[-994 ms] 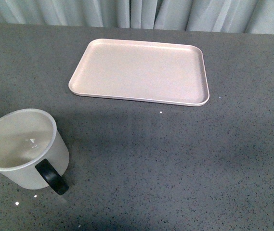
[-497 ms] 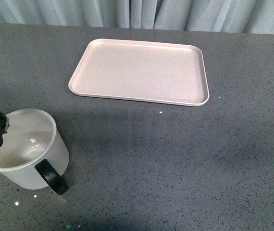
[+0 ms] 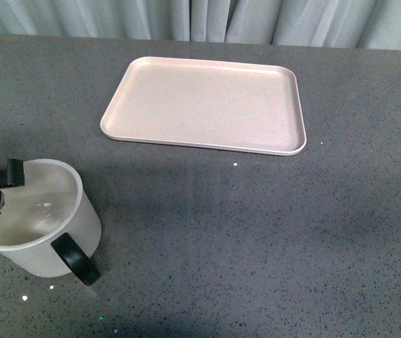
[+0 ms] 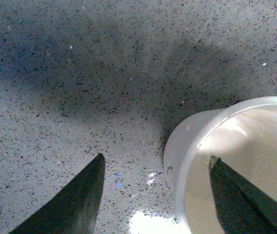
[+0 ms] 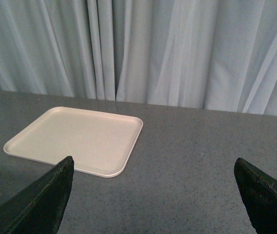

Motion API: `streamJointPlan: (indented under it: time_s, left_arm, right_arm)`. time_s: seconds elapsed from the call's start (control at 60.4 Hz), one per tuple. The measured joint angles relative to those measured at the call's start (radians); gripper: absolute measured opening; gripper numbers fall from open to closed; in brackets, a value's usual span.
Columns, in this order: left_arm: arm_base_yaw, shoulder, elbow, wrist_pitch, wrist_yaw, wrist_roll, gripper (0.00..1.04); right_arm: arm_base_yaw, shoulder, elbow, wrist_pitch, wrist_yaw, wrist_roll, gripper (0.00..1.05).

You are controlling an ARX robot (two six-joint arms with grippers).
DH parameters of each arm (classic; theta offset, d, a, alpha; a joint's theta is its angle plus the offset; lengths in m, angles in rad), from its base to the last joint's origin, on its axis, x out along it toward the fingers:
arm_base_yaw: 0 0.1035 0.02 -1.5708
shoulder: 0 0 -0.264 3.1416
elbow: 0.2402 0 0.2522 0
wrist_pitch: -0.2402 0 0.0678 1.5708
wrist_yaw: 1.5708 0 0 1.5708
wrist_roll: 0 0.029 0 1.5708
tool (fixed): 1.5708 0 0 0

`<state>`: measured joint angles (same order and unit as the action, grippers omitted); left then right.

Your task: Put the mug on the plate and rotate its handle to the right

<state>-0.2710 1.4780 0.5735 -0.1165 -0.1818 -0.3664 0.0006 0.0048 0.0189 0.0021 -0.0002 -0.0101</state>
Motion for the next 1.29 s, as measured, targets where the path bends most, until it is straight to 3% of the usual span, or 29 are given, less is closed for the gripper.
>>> streamJointPlan:
  time_s: [0.298, 0.679, 1.292]
  left_arm:
    - [-0.004, 0.004, 0.011, -0.024, 0.009, -0.013, 0.02]
    - [-0.042, 0.016, 0.184, -0.111, 0.054, -0.05, 0.02]
    - [-0.136, 0.519, 0.895, -0.272, 0.069, -0.052, 0.02]
  right_arm:
    - [0.0, 0.0, 0.0, 0.0, 0.0, 0.0, 0.95]
    - [0.0, 0.0, 0.0, 0.0, 0.0, 0.0, 0.95]
    - [0.0, 0.0, 0.0, 0.0, 0.0, 0.0, 0.95]
